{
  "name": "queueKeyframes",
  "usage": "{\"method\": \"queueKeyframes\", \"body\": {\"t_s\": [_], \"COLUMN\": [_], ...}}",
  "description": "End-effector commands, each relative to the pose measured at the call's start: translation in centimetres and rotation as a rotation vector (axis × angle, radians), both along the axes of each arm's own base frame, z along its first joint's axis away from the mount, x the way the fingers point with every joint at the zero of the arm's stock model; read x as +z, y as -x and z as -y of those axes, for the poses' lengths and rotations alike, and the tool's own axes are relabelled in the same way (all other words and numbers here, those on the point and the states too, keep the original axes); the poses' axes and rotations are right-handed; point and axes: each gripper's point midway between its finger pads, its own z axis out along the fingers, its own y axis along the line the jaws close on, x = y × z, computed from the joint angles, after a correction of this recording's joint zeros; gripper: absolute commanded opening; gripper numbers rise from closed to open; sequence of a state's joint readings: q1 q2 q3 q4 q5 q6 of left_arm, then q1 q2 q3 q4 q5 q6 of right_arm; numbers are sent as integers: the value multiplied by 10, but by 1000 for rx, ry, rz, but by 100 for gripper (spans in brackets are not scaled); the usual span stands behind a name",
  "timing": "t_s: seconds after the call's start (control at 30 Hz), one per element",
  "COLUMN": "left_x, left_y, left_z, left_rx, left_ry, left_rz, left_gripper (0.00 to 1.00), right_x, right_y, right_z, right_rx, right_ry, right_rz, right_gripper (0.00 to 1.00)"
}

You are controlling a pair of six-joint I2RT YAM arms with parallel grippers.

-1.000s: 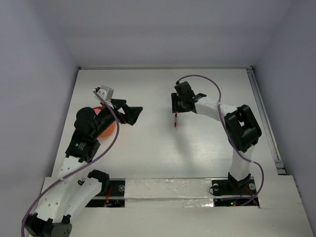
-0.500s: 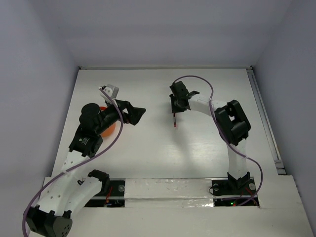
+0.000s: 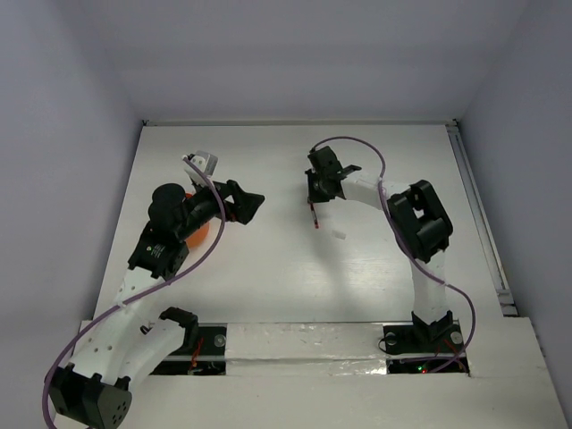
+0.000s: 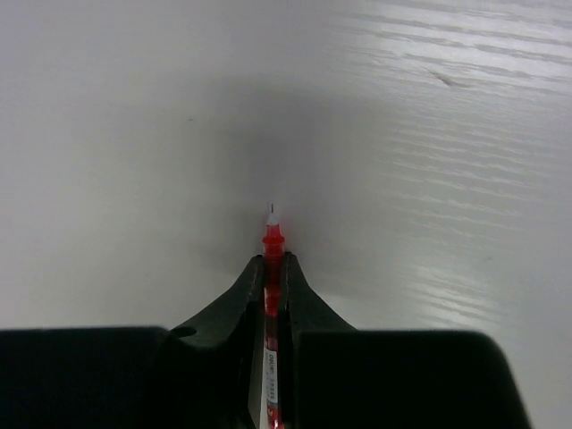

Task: Sort the stationery into containers
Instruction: Pick up the pen from the center of the board.

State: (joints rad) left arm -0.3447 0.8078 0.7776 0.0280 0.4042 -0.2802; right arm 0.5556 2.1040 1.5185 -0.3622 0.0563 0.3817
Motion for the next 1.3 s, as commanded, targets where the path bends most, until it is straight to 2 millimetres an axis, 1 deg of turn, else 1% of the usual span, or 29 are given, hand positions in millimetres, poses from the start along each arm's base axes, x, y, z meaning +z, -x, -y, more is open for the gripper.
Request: {"method": "queueKeyframes", "body": {"t_s": [0.0,0.03,0.1,0.17,0.23,0.27,0.33,0.4,0.43,0.47,0.5,0.53,0.6,0.63,0.67,0.7,0.73,0.77,0.8,0.83,0.9,0.93,0.97,1.0,1.03,1.1,1.13,1.2,1.27], "left_x": [22,20,22,24,20,20,16,15,14,14,16,20,22,22,21,20,17,15,12,7,3,-1,-4,-6,-9,-11,-12,-14,-17], "left_y": [-3,-2,-1,0,-1,-1,-1,0,-1,0,2,3,6,5,5,5,5,5,5,3,3,1,1,3,1,2,1,-1,-1], "left_z": [-4,-4,-4,-3,-1,-1,1,3,3,4,7,8,13,14,15,17,18,19,21,22,25,28,30,33,35,39,40,41,42], "left_rx": [29,30,28,17,7,2,-8,-17,-20,-25,-40,-52,-80,-86,-90,-103,-107,-112,-122,-124,-144,-153,-164,-186,-196,-215,-217,-218,-224], "left_ry": [35,35,37,39,29,27,24,24,23,31,41,54,69,71,73,75,76,77,75,74,75,78,80,84,86,102,105,111,117], "left_rz": [51,48,56,67,57,55,43,38,33,28,29,41,39,35,34,26,16,8,-4,-21,-41,-61,-74,-87,-97,-113,-117,-127,-139], "left_gripper": [99,99,99,99,99,99,99,99,99,99,99,99,99,99,98,92,86,69,62,60,58,58,57,57,57,54,53,51,50], "right_x": [31,40,58,84,99,110,120,130,138,150,150,159,174,183,190,201,207,213,218,229,242,258,263,269,280,291,299,309,314], "right_y": [2,2,0,-5,-6,-5,-3,4,6,12,18,21,35,37,43,49,53,56,59,67,69,75,81,81,86,95,96,106,108], "right_z": [-45,-55,-62,-68,-70,-70,-71,-69,-71,-72,-71,-73,-73,-74,-74,-72,-72,-72,-71,-74,-72,-76,-80,-80,-85,-93,-93,-104,-108], "right_rx": [110,127,137,145,148,155,160,167,169,187,195,200,236,239,254,263,259,268,268,278,272,282,290,288,306,324,326,361,368], "right_ry": [-244,-314,-372,-431,-457,-474,-496,-518,-543,-573,-586,-620,-670,-700,-722,-751,-775,-794,-812,-850,-886,-931,-950,-968,-997,-1042,-1073,-1106,-1124], "right_rz": [56,79,115,183,216,231,249,259,274,284,276,289,296,311,316,343,345,352,358,374,402,430,439,455,481,485,503,512,517], "right_gripper": [1,0,0,0,0,0,0,0,0,0,0,0,0,0,0,0,0,0,0,0,0,0,0,0,0,0,0,0,0]}}
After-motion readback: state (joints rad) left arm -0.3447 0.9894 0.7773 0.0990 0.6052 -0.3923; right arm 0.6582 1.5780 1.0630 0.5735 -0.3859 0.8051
